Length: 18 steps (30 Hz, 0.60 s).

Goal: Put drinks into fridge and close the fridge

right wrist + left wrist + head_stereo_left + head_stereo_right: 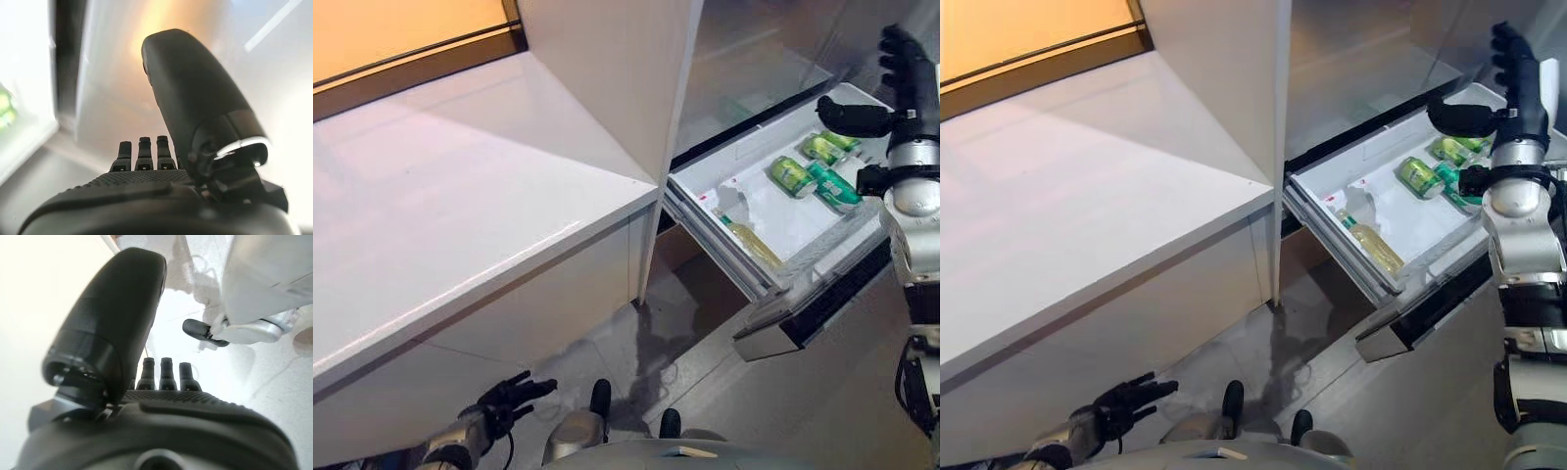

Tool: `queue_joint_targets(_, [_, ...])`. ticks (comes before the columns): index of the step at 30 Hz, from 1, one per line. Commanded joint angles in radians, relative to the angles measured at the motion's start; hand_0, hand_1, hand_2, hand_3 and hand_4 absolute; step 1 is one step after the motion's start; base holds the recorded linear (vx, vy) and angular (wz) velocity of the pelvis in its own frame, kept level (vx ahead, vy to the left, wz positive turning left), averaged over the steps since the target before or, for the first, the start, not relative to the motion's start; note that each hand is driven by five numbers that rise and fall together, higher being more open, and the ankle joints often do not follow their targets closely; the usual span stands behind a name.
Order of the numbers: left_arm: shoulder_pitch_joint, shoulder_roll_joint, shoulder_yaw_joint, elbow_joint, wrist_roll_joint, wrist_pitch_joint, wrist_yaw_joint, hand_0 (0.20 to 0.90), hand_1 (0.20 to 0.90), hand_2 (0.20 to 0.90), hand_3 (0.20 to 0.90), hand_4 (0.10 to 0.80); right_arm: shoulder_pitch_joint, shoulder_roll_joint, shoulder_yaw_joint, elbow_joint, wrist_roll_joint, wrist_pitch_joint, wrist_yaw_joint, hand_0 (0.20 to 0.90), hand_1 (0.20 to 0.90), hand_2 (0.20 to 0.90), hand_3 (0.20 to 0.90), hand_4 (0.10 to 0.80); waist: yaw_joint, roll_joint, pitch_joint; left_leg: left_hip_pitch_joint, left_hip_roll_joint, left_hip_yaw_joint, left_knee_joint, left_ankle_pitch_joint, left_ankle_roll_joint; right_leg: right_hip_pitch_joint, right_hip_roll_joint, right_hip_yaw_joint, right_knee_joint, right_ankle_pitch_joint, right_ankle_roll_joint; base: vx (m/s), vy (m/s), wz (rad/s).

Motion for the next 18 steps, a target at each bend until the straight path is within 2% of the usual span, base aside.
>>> queue_joint_targets(1, [0.012,0.006,0.024,0.06,0.045,-0.076,-0.014,0.9,0.9,0.9,0.9,0.8,0.065,0.029,-0.129,-0.164,0.021,-0.255,-0.154,0.9,0.9,0.9,0.9,0.8,-0.026,-0.013,-0.123,0.04,-0.036,0.042,0.022,-0.139,0.039,-0.092,0.005,0.067,0.045,0.05,0.038,-0.035,-0.009,-0.13])
queue_joint_targets(3, [0.047,-0.03,0.04,0.027,0.072,-0.095,-0.005,0.9,0.9,0.9,0.9,0.8,0.218,0.125,-0.206,-0.223,0.031,-0.378,-0.172,0.9,0.9,0.9,0.9,0.8,-0.042,-0.008,-0.127,0.041,-0.036,0.049,0.026,-0.145,0.042,-0.097,0.006,0.075,0.051,0.047,0.039,-0.044,-0.029,-0.1])
queue_joint_targets(6, [0.083,-0.057,0.05,-0.004,0.095,-0.11,0.006,0.9,0.9,0.9,0.9,0.8,0.353,0.216,-0.256,-0.246,0.008,-0.449,-0.193,0.9,0.9,0.9,0.9,0.8,-0.053,-0.002,-0.127,0.039,-0.036,0.056,0.043,-0.153,0.05,-0.105,0.007,0.083,0.082,0.033,0.037,-0.025,-0.034,-0.15])
queue_joint_targets(10, [0.128,-0.081,0.078,-0.025,0.129,-0.137,0.004,0.9,0.9,0.9,0.9,0.8,0.474,0.35,-0.28,-0.182,0.108,-0.461,-0.161,0.9,0.9,0.9,0.9,0.8,-0.077,0.001,-0.107,0.038,-0.038,0.067,0.101,-0.181,0.063,-0.119,0.005,0.089,0.145,0.012,0.027,-0.002,-0.043,-0.11])
queue_joint_targets(13, [0.157,-0.091,0.088,-0.051,0.135,-0.137,0.005,0.9,0.9,0.9,0.9,0.8,0.554,0.429,-0.267,-0.124,0.129,-0.508,-0.152,0.9,0.9,0.9,0.9,0.8,-0.088,0.009,-0.096,0.051,-0.04,0.06,0.1,-0.191,0.072,-0.112,0.013,0.095,0.16,-0.005,0.023,0.032,-0.034,-0.14])
queue_joint_targets(18, [0.195,-0.093,0.075,-0.074,0.149,-0.135,-0.005,0.9,0.9,0.9,0.9,0.8,0.642,0.508,-0.235,-0.019,0.176,-0.513,-0.209,0.9,0.9,0.9,0.9,0.8,-0.111,0.022,-0.072,0.05,-0.046,0.054,0.14,-0.209,0.084,-0.124,0.019,0.109,0.209,-0.033,0.008,0.036,-0.035,-0.08])
